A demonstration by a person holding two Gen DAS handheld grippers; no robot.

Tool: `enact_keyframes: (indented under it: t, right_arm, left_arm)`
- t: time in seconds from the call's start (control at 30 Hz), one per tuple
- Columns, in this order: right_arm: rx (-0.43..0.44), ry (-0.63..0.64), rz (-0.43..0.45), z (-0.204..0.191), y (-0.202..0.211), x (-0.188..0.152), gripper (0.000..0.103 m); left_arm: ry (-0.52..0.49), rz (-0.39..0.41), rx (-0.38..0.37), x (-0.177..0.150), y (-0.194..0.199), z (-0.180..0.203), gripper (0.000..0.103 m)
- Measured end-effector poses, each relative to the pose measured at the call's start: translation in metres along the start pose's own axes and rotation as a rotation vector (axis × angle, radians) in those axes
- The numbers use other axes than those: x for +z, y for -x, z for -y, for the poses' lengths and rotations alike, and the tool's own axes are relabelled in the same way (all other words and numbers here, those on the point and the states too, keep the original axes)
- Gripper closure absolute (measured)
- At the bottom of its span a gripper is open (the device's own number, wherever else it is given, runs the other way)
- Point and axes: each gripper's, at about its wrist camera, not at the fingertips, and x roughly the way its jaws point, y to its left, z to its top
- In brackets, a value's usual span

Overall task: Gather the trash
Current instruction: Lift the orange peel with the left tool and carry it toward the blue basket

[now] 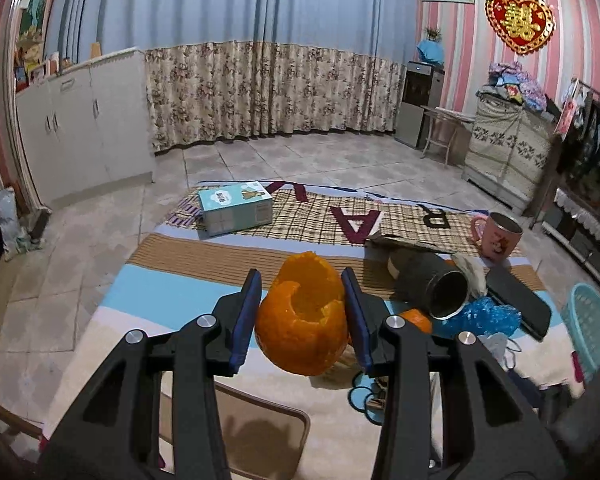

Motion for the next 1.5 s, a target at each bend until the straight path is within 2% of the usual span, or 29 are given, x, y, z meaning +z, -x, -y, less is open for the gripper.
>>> enact_keyframes:
  t: [0.03, 0.07, 0.1, 0.2, 0.27, 0.47, 0.7, 0.9, 1.13, 1.33, 1.5]
  right_arm:
    - [-0.007, 0.01, -0.008, -0.003, -0.002, 0.0, 0.01]
    - [-0.008, 0.019, -0.015, -0.005, -0.004, -0.001, 0.02]
    - [-0.005, 0.023, -0.021, -0.006, -0.005, -0.001, 0.024]
    - [0.033, 0.017, -0.038, 0.0, -0.009, 0.0, 0.039]
    - [0.054, 0.01, -0.043, 0.003, -0.007, -0.002, 0.053]
    - [0.105, -0.005, -0.068, 0.014, -0.006, -0.006, 0.076]
    - [0.057, -0.08, -0.013, 0.058, 0.025, -0.005, 0.083]
    - [0.031, -0.122, 0.02, 0.095, 0.044, -0.007, 0.095]
    - [0.068, -0.124, 0.086, 0.126, 0.07, -0.003, 0.097]
    - [0.044, -0.118, 0.171, 0.155, 0.107, 0.002, 0.098]
    - [0.024, -0.152, 0.201, 0.193, 0.125, 0.004, 0.098]
  left_arm:
    - [0.001, 0.001, -0.004, 0.0, 0.0, 0.0, 0.063]
    - [0.0, 0.001, -0.007, 0.0, 0.001, 0.0, 0.063]
    - [-0.002, 0.002, -0.01, 0.0, 0.001, 0.001, 0.063]
    - [0.001, 0.003, -0.017, -0.001, 0.001, 0.0, 0.062]
    - [0.011, 0.005, -0.022, 0.0, 0.002, -0.002, 0.062]
    - [0.019, 0.009, -0.031, 0.0, 0.003, -0.004, 0.062]
    - [-0.003, 0.021, -0.036, 0.001, 0.008, 0.005, 0.062]
    - [-0.045, 0.018, -0.048, 0.0, 0.01, 0.025, 0.062]
    - [-0.096, 0.04, -0.08, -0.001, 0.018, 0.053, 0.062]
    - [-0.112, 0.051, -0.115, -0.002, 0.024, 0.078, 0.062]
    - [-0.148, 0.053, -0.154, -0.005, 0.025, 0.113, 0.062]
